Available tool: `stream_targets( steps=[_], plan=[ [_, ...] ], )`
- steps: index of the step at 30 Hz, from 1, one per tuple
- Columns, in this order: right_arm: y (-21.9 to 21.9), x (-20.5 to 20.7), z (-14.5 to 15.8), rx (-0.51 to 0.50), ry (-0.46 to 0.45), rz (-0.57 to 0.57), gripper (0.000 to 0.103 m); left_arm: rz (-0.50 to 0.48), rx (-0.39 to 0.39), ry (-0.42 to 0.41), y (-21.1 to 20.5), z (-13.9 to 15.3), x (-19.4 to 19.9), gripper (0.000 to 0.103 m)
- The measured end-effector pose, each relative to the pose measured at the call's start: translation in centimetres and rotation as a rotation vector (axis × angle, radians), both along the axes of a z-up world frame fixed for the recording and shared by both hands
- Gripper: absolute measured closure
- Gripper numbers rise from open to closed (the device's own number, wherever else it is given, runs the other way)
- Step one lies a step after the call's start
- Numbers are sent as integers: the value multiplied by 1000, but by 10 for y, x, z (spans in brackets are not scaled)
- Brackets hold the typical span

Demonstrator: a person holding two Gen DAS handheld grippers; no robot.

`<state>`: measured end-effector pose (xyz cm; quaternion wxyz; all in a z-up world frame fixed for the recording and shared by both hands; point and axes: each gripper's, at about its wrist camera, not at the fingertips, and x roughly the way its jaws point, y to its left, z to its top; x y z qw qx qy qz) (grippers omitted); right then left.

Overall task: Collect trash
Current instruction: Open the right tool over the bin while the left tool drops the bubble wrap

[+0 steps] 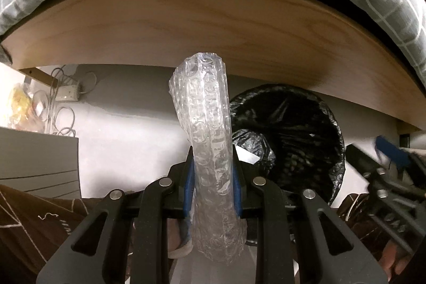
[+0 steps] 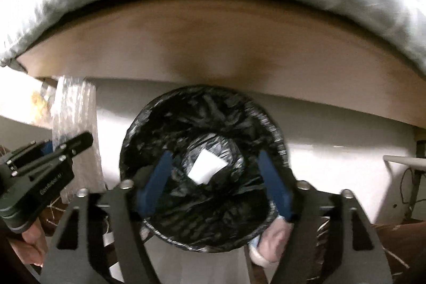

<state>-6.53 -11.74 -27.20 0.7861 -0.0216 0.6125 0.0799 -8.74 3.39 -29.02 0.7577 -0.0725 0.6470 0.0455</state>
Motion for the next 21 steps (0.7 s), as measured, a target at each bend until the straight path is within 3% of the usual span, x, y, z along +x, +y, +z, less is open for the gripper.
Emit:
stream_targets(
  steps=[6,12,21],
  plan=[
    [-48,-1,28,5,-94,-104,12,-45,-26,-4,-30,0,5,81],
    [-88,-6,39,-11,-135,-185,7,-100,-32,-4,-63,-4,0,81],
    [-122,-9,37,-44,-125,-262,7,-156,-35,6,-96,-13,2,79]
  ],
)
